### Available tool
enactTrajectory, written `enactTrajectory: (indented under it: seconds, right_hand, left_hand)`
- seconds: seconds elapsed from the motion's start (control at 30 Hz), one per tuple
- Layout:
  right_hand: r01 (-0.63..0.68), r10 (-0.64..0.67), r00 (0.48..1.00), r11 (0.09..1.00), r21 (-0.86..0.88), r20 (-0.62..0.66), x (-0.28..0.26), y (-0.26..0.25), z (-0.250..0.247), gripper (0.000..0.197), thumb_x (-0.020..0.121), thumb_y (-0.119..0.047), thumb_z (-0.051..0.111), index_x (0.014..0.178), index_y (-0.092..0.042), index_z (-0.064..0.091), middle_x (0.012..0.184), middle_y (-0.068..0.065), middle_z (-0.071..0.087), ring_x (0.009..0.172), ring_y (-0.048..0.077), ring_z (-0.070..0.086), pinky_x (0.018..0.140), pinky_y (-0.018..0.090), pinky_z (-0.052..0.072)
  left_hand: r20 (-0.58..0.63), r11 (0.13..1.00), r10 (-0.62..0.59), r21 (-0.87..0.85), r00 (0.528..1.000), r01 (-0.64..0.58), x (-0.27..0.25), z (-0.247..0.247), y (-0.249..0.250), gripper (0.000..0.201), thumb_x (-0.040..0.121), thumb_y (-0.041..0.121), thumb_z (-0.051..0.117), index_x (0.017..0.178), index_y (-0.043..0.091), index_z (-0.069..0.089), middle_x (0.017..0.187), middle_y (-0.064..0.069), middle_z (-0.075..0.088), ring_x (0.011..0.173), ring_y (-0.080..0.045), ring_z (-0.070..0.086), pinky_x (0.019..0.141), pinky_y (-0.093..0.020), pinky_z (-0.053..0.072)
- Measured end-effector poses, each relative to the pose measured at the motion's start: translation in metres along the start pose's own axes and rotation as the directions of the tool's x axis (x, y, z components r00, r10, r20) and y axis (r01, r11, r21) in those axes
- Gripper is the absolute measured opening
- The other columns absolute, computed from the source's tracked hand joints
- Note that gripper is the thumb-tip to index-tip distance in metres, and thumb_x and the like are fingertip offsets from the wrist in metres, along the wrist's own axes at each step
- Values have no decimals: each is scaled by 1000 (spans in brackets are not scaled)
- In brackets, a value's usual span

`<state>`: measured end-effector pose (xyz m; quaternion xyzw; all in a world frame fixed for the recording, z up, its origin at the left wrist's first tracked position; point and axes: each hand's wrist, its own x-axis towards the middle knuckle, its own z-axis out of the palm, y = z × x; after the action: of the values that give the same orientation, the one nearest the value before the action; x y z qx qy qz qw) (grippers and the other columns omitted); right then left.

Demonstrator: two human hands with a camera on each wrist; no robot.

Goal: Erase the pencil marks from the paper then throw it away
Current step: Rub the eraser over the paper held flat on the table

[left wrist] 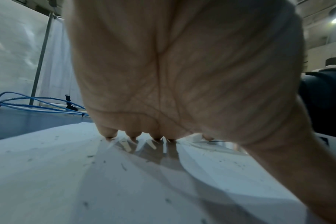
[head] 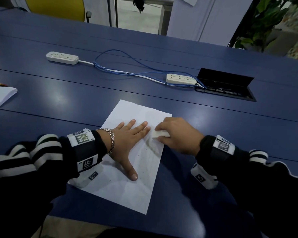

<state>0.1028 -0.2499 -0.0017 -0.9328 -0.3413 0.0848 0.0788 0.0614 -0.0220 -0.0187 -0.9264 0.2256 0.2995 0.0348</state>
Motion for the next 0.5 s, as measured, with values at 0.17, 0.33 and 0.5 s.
enactTrajectory:
  seconds: [0.17, 0.33, 0.5]
  right_hand:
    - [179, -178, 979, 984, 6, 101, -21, -13, 3, 32, 93, -54, 56, 102, -26, 68, 89, -8, 57, 83, 17, 59, 78, 33, 52]
    - [124, -123, 992, 992, -16, 28, -9, -5, -7, 29, 91, -47, 62, 107, -24, 70, 89, -8, 57, 85, 19, 62, 80, 38, 53]
    - [285, -281, 951, 958, -16, 127, -30, -30, -2, 27, 96, -44, 54, 95, -20, 67, 87, -6, 56, 76, 15, 53, 71, 29, 49]
  left_hand:
    - [16, 1000, -3, 1, 1000, 3, 2, -1, 1, 167, 46, 94, 75, 156, 33, -35, 163, 10, -41, 153, -33, -33, 126, -59, -10]
    - [53, 1000, -26, 10, 998, 26, 4, -3, 2, 168, 43, 94, 76, 150, 41, -41, 160, 11, -46, 152, -34, -35, 125, -64, -7]
    - [53, 999, -28, 18, 998, 27, 3, -4, 4, 167, 44, 93, 77, 153, 39, -38, 162, 9, -44, 153, -37, -32, 125, -65, -5]
